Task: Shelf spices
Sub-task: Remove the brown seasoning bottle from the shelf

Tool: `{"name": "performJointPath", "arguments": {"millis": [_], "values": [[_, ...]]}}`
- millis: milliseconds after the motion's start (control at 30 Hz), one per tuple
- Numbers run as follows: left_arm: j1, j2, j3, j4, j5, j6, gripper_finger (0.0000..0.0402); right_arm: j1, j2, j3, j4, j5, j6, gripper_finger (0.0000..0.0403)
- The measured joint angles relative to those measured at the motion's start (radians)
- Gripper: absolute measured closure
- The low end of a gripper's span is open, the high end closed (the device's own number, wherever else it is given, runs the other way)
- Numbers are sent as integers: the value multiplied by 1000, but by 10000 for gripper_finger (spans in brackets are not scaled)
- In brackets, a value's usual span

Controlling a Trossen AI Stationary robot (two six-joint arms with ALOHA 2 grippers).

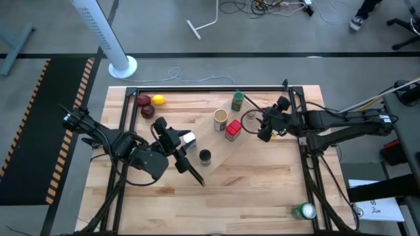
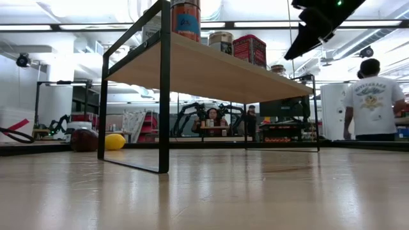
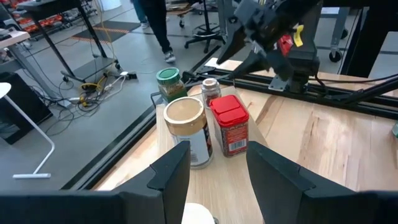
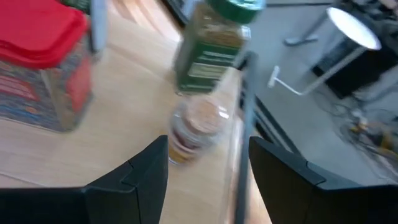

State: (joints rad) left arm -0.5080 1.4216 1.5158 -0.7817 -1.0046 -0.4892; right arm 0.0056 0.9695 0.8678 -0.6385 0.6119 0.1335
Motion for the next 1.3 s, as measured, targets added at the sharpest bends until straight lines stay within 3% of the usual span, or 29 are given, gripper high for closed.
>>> {"name": "performJointPath", "arguments": {"millis": [867, 1300], "values": [[1, 0, 0, 1, -3, 1, 255, -182, 16, -91, 211, -216, -117, 204], [1, 0, 0, 1, -3, 1, 255, -190, 156, -91, 306, -253, -153, 204]]}}
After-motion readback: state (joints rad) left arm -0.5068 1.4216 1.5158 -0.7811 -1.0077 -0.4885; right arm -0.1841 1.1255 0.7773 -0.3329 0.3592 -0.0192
